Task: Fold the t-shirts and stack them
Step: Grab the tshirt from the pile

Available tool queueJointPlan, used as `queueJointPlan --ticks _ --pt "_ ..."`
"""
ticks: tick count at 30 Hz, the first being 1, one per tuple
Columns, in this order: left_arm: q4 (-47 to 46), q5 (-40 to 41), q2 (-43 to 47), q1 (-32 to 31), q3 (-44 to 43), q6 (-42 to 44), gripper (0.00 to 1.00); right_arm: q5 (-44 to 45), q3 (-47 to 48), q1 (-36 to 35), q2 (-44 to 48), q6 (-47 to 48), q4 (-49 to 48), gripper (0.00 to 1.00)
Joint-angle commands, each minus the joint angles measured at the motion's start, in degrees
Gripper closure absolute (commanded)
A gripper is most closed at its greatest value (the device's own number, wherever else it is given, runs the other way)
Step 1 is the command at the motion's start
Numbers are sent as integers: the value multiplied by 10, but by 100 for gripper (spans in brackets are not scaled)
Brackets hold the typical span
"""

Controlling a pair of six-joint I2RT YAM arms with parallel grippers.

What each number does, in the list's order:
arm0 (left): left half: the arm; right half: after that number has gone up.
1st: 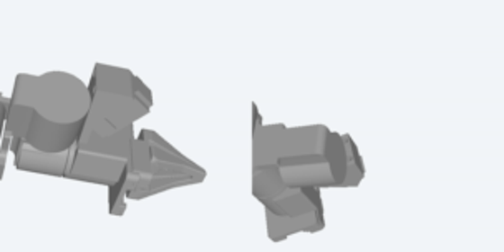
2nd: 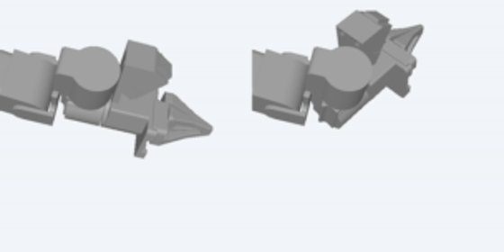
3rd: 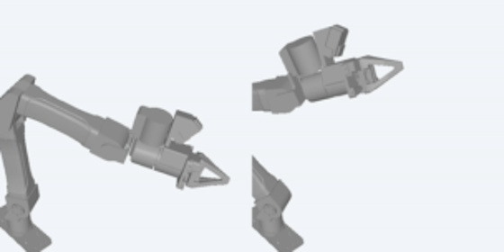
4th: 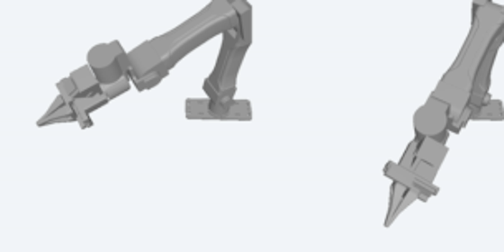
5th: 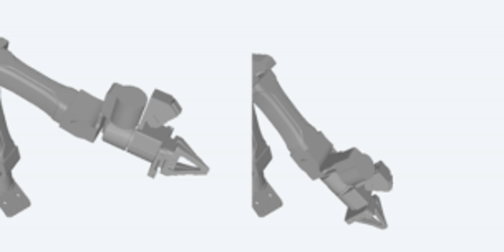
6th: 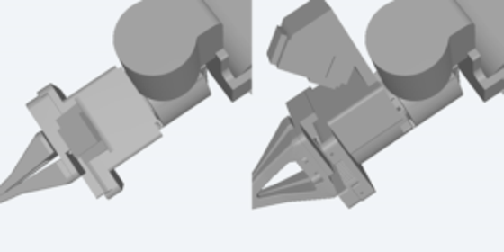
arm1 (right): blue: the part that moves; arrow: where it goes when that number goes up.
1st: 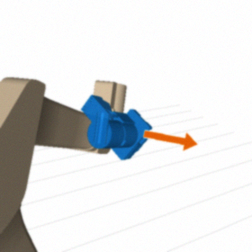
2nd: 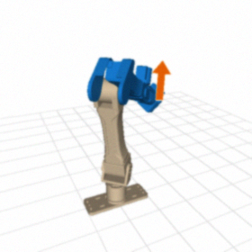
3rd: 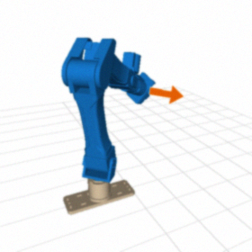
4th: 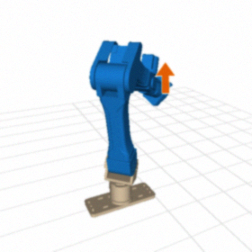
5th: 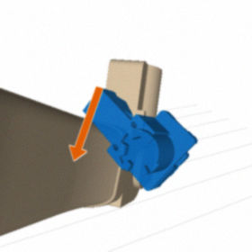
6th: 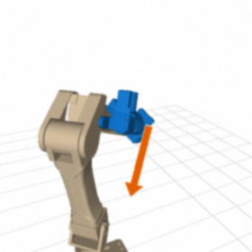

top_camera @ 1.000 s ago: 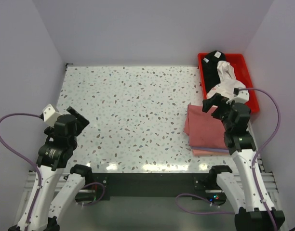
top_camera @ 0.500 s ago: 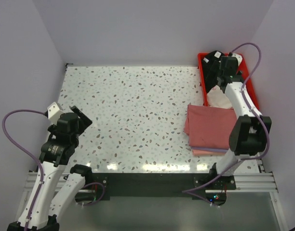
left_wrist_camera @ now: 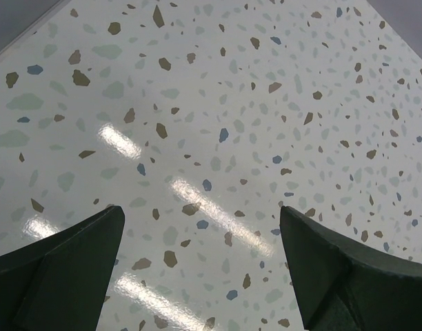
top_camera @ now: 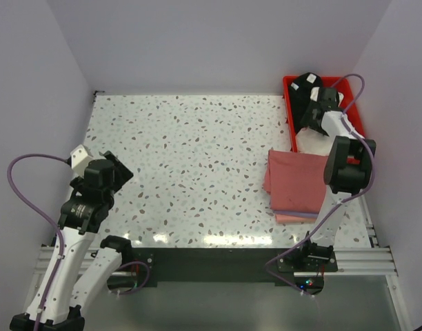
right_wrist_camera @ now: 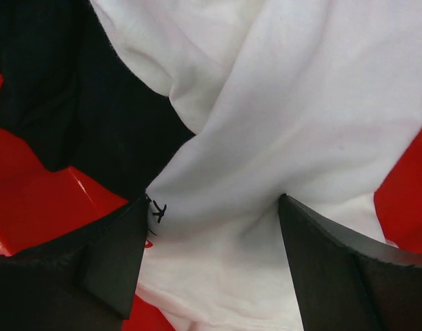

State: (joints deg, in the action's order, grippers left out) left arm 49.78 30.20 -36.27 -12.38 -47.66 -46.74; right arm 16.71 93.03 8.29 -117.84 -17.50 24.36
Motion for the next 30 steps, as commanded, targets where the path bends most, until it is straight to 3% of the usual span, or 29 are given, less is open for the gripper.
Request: queueJointPlan --ticks 1,2,6,14,25,30 --pt "-26 -3 -5 3 -2 10 0 -27 29 9 -7 8 -45 23" --pt "-26 -4 -6 3 -2 10 0 -33 29 11 -11 8 -47 27" --pt "-22 1 -3 3 -2 5 0 -48 15 13 4 2 -48 70" --pt "-28 -8 -2 3 -1 5 0 -21 -43 13 109 17 -70 100" --pt "-53 -44 -6 3 12 0 0 -35 -79 13 281 28 -88 100" --pt "-71 -69 -13 3 27 2 0 -34 -40 1 324 24 -72 100"
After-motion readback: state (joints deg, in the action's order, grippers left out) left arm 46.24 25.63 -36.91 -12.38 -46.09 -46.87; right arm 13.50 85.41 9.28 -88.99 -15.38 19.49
